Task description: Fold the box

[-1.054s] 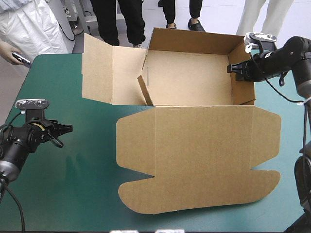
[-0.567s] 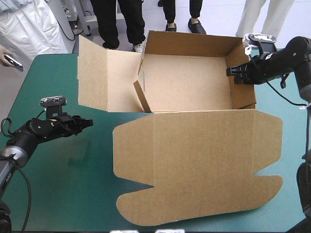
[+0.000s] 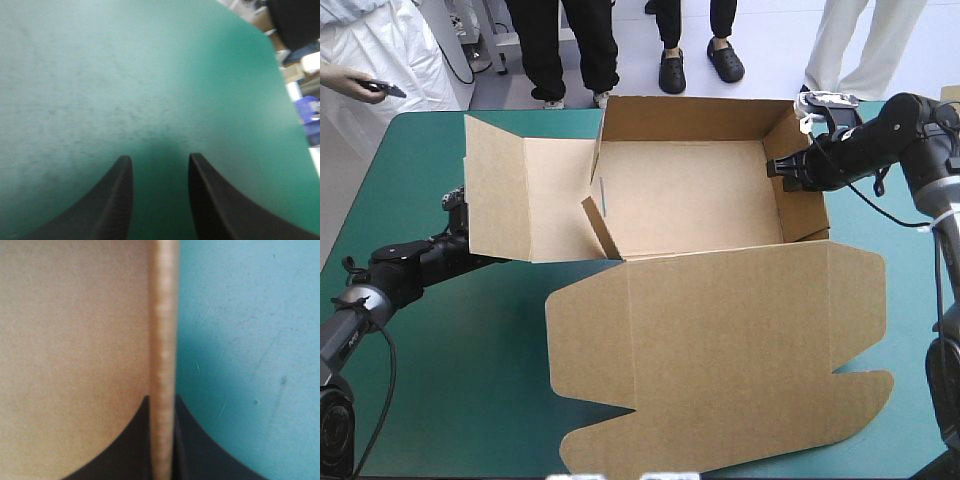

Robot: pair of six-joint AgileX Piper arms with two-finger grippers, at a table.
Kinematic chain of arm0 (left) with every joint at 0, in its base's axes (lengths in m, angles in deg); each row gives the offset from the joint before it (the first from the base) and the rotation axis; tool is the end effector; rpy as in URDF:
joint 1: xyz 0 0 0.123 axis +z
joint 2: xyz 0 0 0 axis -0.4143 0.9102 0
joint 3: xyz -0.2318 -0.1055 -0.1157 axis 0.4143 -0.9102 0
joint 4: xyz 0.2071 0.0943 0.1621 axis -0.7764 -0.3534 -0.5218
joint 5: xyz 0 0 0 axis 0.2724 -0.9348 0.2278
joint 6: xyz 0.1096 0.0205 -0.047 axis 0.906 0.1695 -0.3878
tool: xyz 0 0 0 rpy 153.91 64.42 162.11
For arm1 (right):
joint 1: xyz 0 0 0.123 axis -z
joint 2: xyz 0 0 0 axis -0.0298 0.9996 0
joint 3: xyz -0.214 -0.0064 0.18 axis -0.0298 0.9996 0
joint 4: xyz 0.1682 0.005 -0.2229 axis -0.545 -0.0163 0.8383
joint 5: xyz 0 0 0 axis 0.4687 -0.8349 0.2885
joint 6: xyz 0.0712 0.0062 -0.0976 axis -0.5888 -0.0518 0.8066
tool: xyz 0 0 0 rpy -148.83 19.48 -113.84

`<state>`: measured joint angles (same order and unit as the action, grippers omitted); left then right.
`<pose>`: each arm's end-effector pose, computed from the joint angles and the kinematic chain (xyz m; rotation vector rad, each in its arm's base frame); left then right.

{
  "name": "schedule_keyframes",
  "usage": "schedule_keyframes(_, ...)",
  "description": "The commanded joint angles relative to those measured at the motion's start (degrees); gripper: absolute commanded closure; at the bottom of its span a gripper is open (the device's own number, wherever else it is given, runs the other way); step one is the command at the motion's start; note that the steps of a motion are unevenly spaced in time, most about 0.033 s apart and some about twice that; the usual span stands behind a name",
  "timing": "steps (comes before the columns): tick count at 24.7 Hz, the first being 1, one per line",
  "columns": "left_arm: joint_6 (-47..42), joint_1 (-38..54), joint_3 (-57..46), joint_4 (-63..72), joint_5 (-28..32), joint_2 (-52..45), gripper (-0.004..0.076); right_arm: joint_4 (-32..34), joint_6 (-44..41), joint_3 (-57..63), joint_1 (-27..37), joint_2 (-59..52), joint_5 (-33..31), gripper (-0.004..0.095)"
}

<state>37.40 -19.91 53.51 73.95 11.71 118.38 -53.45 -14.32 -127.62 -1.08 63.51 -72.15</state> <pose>0.3402 -0.0574 0.2164 -0.1093 2.1472 -1.0424 0.3942 0.0604 0.3506 -0.2719 2.5675 0.4465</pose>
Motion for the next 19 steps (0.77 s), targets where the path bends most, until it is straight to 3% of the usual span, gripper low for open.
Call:
schedule_keyframes(1, 3.26, -0.10, 1.62, 10.77, -10.53, -0.49, 0.0463, -3.08, 0.16, -1.43, -0.23, -2.64, 1.81, 0.0930)
schedule_keyframes(5, 3.97, -0.10, 2.53, 12.89, -17.92, -0.25, 0.0463, -2.24, 0.16, -1.43, -0.23, -2.64, 2.17, 0.0930)
schedule_keyframes(10, 2.73, -0.10, 6.35, 13.00, -23.06, -0.25, 0.0427, -1.30, 0.16, -1.43, -0.23, -2.55, 2.58, 0.0929)
schedule_keyframes(19, -1.68, -1.37, 13.07, 11.42, -23.68, -0.25, 0.0339, -1.07, 0.05, -1.43, -0.23, -2.55, 3.33, 0.0930)
